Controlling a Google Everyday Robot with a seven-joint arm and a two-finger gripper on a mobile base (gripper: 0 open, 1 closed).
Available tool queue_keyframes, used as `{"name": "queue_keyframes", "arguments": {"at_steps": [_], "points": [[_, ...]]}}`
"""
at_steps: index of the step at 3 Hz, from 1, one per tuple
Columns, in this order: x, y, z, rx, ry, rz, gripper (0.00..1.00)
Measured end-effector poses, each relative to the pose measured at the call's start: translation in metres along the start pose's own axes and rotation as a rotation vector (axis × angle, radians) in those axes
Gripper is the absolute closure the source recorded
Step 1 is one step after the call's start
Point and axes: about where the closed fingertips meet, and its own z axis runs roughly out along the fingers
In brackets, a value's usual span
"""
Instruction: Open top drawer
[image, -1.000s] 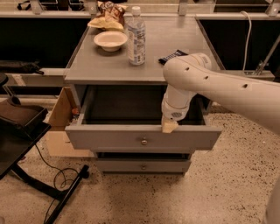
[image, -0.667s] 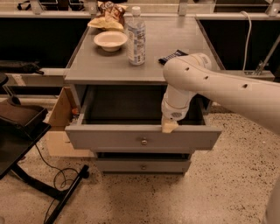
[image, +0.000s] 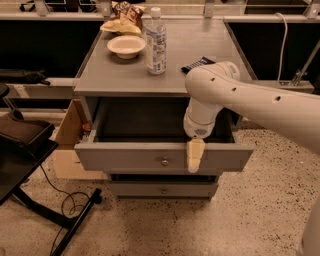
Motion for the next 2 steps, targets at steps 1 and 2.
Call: {"name": "queue_keyframes", "arguments": {"at_steps": [1, 2], "points": [[0.001, 0.004, 0.005, -0.010, -0.002, 0.005, 0.02], [0.011, 0.033, 0.041, -0.086, -0.018, 0.048, 0.25]]}}
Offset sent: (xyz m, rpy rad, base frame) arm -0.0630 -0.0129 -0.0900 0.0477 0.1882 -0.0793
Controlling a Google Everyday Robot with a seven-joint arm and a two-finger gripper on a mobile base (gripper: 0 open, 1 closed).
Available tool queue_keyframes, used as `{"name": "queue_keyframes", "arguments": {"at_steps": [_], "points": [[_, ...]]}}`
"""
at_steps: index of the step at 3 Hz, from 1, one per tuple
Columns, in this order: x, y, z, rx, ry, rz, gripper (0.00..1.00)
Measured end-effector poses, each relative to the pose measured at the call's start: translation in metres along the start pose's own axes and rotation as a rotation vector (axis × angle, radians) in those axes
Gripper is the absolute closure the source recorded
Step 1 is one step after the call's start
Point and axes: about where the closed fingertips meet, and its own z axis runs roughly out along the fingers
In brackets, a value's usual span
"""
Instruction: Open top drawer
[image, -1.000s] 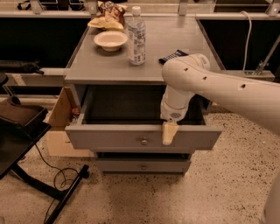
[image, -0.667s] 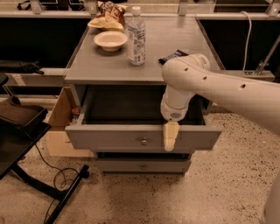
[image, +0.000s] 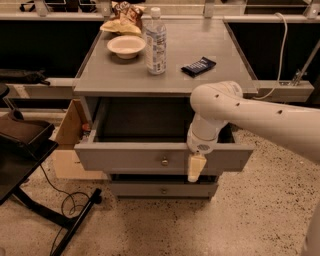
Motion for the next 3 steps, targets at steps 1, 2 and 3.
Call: {"name": "queue_keyframes", "arguments": {"at_steps": [1, 2, 3], "points": [[0.002, 0.022, 0.014, -0.040, -0.012, 0.017, 0.48], [0.000, 0.022, 0.006, -0.040, -0.012, 0.017, 0.72], [0.000, 0.020, 0.003, -0.040, -0.012, 0.017, 0.94]]}}
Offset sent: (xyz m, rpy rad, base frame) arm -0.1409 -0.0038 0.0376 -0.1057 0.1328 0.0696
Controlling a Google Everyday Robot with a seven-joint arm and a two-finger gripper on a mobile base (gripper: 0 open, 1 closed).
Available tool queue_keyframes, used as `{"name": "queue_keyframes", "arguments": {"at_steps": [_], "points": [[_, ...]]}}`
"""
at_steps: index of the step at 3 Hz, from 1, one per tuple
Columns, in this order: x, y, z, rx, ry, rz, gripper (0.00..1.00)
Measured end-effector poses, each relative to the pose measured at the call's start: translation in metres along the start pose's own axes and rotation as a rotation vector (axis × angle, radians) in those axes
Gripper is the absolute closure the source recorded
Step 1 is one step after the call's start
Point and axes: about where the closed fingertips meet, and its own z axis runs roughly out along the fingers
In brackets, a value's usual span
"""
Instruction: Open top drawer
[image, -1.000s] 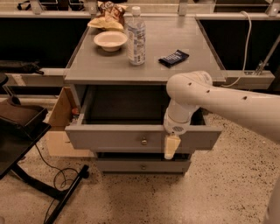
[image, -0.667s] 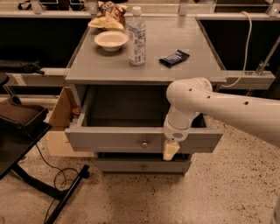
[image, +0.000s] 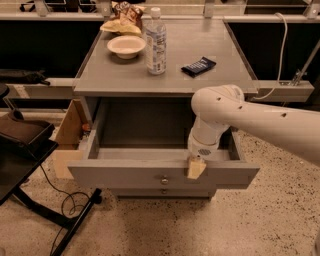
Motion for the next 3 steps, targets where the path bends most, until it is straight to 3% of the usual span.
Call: {"name": "queue_keyframes", "arguments": {"at_steps": [1, 2, 3], "points": [[0.007, 0.028, -0.006, -0.033, 0.025, 0.008, 1.00], [0.007, 0.028, -0.006, -0.033, 0.025, 0.008, 1.00], [0.011, 0.045, -0.006, -0.055, 0.028, 0.023, 1.00]]}}
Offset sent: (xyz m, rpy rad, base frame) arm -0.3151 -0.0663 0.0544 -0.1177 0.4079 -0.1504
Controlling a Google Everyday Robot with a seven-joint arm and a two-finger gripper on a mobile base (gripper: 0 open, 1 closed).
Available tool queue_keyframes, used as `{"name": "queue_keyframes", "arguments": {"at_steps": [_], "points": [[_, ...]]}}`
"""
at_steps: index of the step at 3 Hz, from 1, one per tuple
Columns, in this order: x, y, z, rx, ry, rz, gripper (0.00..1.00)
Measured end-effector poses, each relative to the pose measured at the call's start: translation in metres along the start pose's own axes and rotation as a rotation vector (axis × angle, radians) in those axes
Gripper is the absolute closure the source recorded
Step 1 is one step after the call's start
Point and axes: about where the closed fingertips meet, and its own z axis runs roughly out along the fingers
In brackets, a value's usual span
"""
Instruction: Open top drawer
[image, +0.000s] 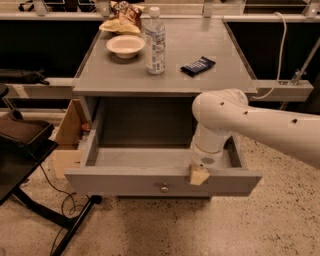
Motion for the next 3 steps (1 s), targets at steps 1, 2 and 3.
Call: {"name": "queue_keyframes", "arguments": {"at_steps": [1, 2, 3], "points": [[0.003, 0.018, 0.000, -0.027, -0.002, 0.009, 1.00], [0.006, 0.038, 0.000, -0.059, -0.006, 0.016, 1.00], [0.007, 0.044, 0.000, -0.068, -0.008, 0.018, 1.00]]}}
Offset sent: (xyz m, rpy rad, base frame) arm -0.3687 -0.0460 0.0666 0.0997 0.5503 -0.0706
